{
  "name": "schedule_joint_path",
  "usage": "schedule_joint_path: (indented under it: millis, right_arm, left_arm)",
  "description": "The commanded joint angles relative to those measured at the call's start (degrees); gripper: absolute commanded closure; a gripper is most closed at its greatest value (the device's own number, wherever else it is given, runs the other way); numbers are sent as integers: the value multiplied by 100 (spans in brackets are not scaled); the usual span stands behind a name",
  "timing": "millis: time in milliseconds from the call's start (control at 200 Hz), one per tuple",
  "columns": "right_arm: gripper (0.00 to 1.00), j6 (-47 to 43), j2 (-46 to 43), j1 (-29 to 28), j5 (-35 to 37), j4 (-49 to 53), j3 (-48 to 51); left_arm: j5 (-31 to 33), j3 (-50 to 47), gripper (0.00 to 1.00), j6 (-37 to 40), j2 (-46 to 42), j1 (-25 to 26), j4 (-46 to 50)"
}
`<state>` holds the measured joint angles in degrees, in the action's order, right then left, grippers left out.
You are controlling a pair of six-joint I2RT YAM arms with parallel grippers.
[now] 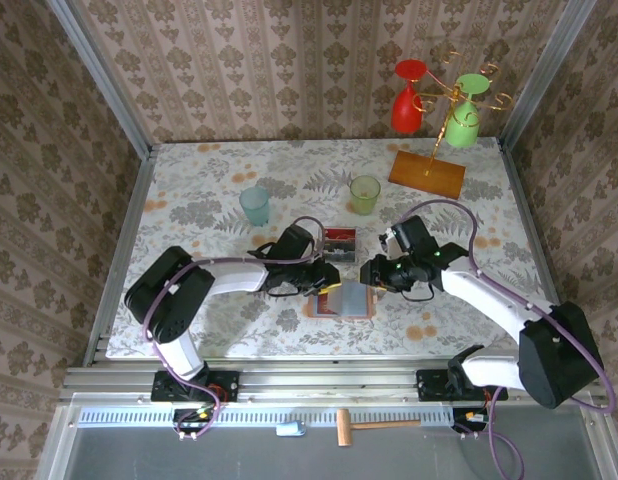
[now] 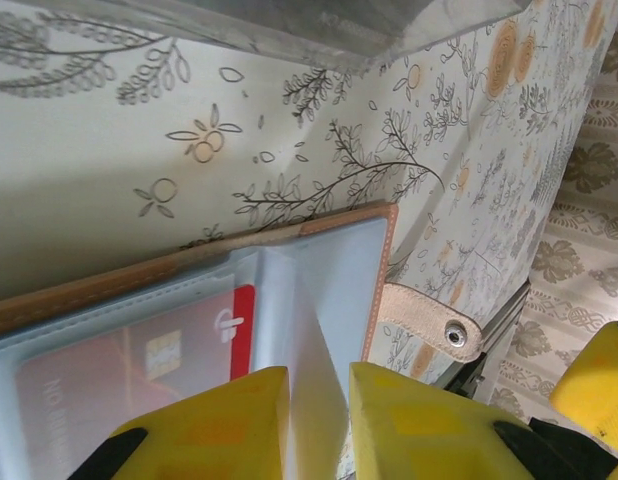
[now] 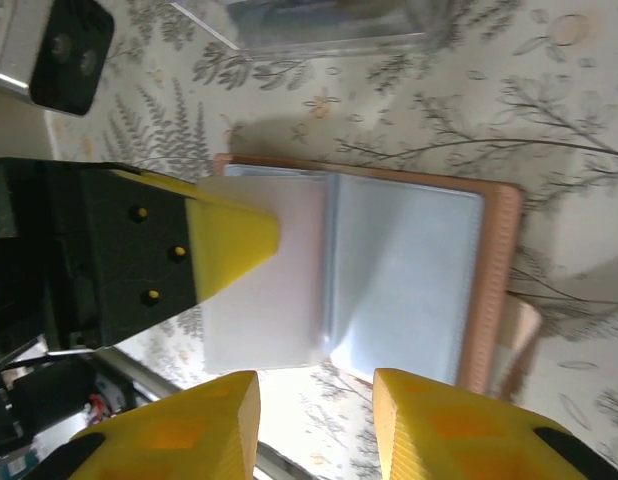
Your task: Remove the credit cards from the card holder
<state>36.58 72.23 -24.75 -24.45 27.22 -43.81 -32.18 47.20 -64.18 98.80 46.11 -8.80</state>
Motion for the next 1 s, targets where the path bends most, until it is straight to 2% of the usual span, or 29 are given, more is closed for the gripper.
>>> schedule_joint_path:
  millis: [0, 235, 445, 600, 750, 995]
  right_arm:
    - [64, -225, -171, 78, 582, 727, -145]
    - [61, -385, -37, 181, 643, 826, -40]
    - [60, -511, 372, 195, 496, 716, 5]
    - [59, -513, 545, 208, 381, 521, 61]
    - [59, -511, 685, 217, 252, 390, 79]
    - [55, -458, 716, 217, 67, 62, 195]
  left_arm:
    - [-161, 234, 77, -95, 145, 91, -229]
    - [-301, 471, 75, -224, 475, 261, -526]
    - [-306, 526, 64, -329, 685, 344, -695]
    - [-280, 492, 52, -358, 694, 345, -764]
    - [-280, 508, 48, -339, 710, 340, -739]
    - [-288, 527, 48, -354, 682, 340, -759]
